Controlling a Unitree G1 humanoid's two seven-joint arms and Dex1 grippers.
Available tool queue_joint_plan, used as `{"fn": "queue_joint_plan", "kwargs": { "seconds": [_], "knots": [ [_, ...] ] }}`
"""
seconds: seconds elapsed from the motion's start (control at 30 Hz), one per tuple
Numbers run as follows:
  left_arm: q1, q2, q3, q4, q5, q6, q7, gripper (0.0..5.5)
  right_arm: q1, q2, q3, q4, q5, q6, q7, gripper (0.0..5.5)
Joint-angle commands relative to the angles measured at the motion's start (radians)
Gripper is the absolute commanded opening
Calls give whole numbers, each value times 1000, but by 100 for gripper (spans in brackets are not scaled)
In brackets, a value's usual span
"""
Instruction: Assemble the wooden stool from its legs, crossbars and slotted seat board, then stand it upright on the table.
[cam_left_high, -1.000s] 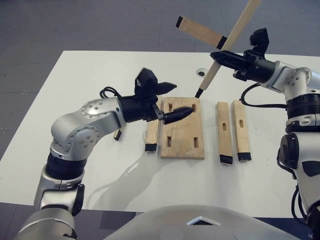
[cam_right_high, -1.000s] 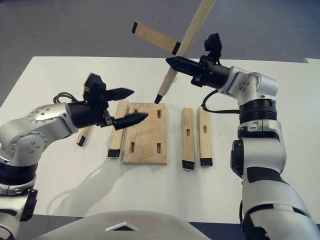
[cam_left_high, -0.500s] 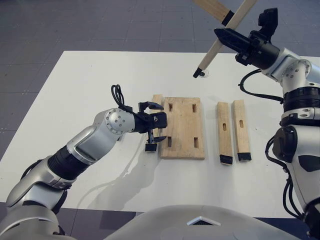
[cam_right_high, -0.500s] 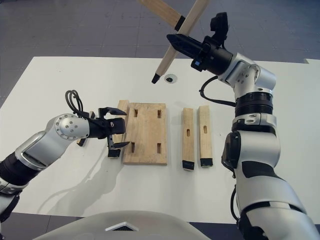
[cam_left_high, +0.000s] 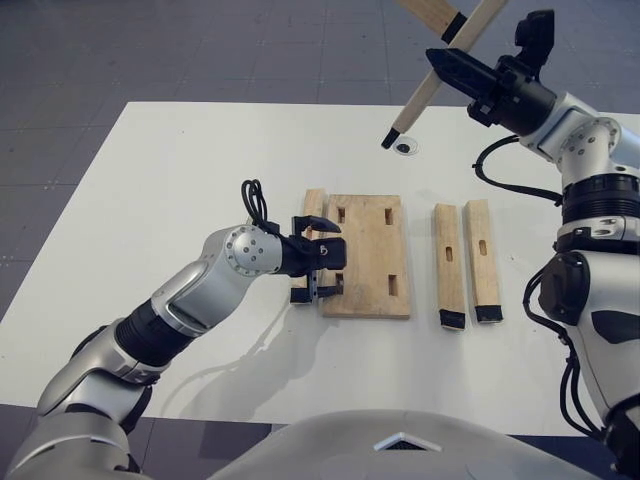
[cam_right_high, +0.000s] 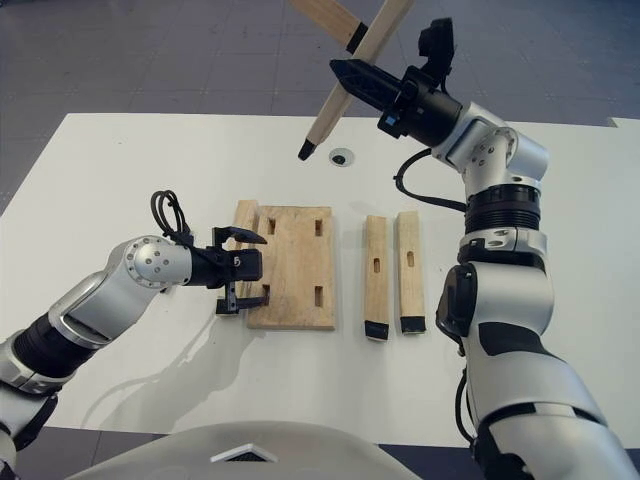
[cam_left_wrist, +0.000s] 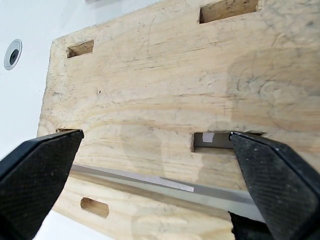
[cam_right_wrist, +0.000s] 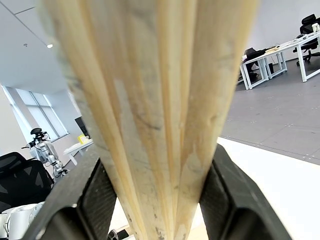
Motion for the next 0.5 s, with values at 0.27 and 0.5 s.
{"fn": "queue_joint_plan", "kwargs": {
  "seconds": [0.27,0.5],
  "knots": [
    [44,188,-4,15,108,-122,-178,550,46,-20,22,-39,-39,6,37,207],
    [44,169,23,41,130,-183,-204,550,194,11,118,-167,-127,-69,25,207]
  ]
}}
